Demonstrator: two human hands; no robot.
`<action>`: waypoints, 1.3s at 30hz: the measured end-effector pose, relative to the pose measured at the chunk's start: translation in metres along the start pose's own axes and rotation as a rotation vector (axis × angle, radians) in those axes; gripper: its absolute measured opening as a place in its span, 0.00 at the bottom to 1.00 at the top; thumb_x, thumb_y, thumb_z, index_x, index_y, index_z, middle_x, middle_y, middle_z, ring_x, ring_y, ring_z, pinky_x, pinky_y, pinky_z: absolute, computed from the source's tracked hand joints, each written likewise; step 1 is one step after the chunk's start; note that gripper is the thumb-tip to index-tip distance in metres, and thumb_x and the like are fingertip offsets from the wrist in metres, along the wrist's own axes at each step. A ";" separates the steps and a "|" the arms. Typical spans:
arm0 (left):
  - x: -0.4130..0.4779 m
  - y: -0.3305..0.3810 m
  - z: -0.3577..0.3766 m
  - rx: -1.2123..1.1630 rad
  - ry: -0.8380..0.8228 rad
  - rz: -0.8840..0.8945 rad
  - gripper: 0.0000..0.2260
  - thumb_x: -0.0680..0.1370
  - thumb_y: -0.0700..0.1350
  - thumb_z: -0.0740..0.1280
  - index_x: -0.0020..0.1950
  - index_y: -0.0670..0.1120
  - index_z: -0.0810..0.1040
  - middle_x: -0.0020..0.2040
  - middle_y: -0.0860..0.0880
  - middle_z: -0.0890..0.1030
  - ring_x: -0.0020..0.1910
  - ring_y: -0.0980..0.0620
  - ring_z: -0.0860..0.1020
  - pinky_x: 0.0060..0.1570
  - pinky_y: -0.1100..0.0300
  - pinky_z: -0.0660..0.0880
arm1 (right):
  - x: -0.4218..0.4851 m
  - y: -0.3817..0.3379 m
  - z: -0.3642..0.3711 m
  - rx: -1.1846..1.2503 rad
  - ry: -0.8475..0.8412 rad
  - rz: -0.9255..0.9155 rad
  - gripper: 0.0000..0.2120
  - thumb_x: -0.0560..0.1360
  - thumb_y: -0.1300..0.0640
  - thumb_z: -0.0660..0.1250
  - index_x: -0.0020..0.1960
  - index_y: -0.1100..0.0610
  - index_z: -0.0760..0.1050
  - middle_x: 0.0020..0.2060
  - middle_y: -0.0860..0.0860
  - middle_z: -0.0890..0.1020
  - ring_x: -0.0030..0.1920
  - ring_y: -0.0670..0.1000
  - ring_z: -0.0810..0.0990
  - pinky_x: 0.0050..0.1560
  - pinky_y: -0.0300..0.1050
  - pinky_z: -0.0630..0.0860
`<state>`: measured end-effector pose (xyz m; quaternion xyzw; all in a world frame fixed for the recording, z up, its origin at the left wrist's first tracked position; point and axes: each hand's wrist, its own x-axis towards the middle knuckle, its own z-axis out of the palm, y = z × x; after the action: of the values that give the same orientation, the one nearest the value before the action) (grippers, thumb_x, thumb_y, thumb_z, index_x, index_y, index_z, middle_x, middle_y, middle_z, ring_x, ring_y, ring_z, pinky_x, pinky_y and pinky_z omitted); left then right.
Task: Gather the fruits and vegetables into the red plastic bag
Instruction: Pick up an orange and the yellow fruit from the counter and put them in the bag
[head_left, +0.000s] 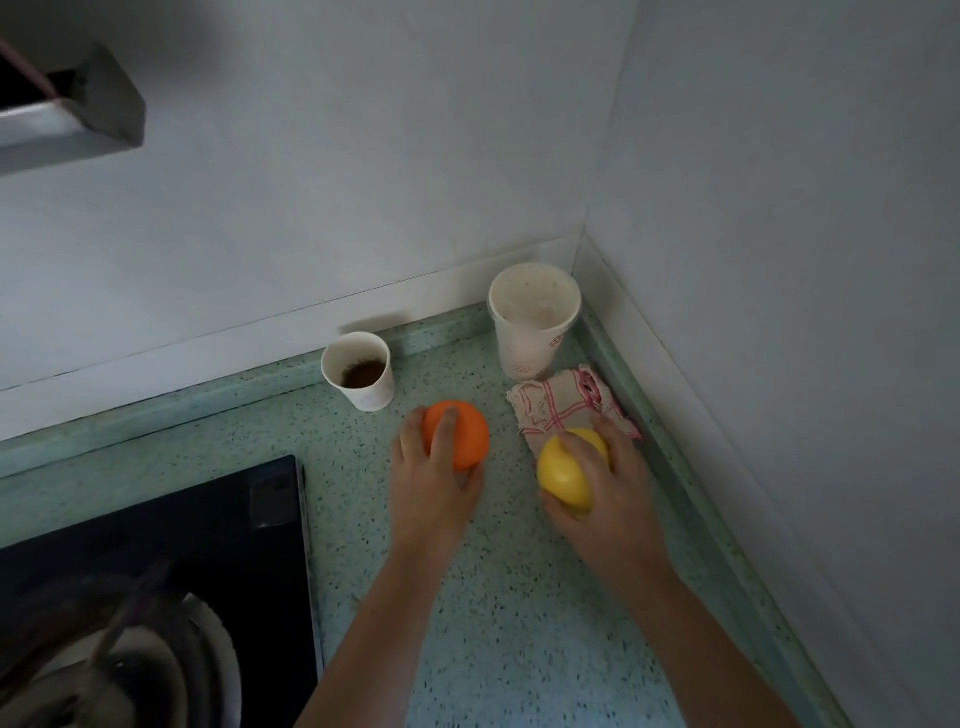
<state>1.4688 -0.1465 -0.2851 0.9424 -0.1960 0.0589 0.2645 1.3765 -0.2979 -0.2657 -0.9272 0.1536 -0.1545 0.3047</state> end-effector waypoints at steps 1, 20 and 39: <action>-0.003 0.001 -0.002 -0.007 0.004 0.003 0.30 0.63 0.41 0.78 0.63 0.41 0.72 0.61 0.32 0.71 0.55 0.30 0.73 0.47 0.41 0.74 | -0.002 -0.002 -0.002 0.001 0.003 -0.001 0.27 0.64 0.56 0.76 0.61 0.56 0.73 0.65 0.62 0.68 0.64 0.63 0.66 0.55 0.50 0.65; -0.117 0.058 -0.088 -0.393 0.139 -0.029 0.32 0.64 0.41 0.78 0.65 0.48 0.70 0.59 0.46 0.70 0.53 0.49 0.73 0.47 0.67 0.68 | -0.082 -0.051 -0.081 0.089 0.059 -0.051 0.27 0.63 0.53 0.74 0.60 0.52 0.70 0.63 0.61 0.69 0.61 0.62 0.70 0.57 0.49 0.66; -0.237 0.099 -0.154 -0.683 0.170 -0.144 0.29 0.65 0.58 0.75 0.63 0.58 0.68 0.59 0.61 0.68 0.56 0.59 0.73 0.50 0.63 0.73 | -0.191 -0.094 -0.147 0.182 0.107 -0.117 0.29 0.64 0.45 0.71 0.62 0.51 0.70 0.63 0.52 0.68 0.62 0.55 0.69 0.56 0.46 0.68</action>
<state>1.2104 -0.0635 -0.1571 0.8029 -0.1148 0.0493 0.5829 1.1660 -0.2293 -0.1324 -0.8935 0.1008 -0.2348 0.3694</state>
